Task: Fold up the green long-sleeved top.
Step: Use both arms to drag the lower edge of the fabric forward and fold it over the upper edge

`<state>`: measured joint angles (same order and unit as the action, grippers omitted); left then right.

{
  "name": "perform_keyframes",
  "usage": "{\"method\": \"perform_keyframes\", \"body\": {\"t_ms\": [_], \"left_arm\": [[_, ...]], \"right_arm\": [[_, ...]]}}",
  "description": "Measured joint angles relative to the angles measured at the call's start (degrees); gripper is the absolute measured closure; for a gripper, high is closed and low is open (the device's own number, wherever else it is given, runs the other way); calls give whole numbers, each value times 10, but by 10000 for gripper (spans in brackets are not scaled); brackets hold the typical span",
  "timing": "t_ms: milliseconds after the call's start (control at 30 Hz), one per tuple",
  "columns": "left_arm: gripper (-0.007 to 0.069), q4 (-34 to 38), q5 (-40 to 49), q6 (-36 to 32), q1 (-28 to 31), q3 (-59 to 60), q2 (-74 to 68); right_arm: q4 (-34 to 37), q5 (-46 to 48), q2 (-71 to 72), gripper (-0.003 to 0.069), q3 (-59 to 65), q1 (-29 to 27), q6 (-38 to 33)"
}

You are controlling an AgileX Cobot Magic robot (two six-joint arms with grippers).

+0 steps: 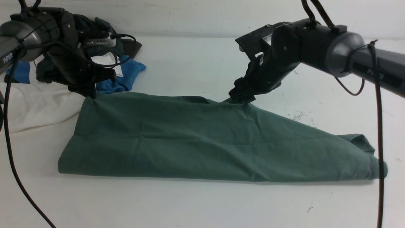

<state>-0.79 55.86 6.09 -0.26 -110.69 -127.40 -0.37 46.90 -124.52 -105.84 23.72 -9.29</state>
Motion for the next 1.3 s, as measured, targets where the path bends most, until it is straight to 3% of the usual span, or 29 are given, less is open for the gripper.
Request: {"method": "perform_keyframes", "body": {"t_ms": [400, 467, 567, 633, 700, 1000, 1300], "left_arm": [[615, 2, 2, -4, 0, 0, 16], [615, 4, 3, -4, 0, 0, 17], [615, 8, 6, -4, 0, 0, 17], [615, 8, 15, -4, 0, 0, 23], [615, 8, 24, -4, 0, 0, 36], [615, -38, -19, 5, 0, -16, 122], [615, -75, -90, 53, 0, -57, 27]], "right_arm": [[16, -33, -62, 262, -30, -15, 15], [24, -34, -71, 308, -30, -16, 15], [33, -36, -79, 440, -30, -16, 12], [37, -36, -78, 602, -30, -16, 5], [39, -30, -68, 642, -30, -16, 2], [38, -40, 33, 650, -69, -16, -25], [38, -87, -87, 651, -166, -17, -52]]}}
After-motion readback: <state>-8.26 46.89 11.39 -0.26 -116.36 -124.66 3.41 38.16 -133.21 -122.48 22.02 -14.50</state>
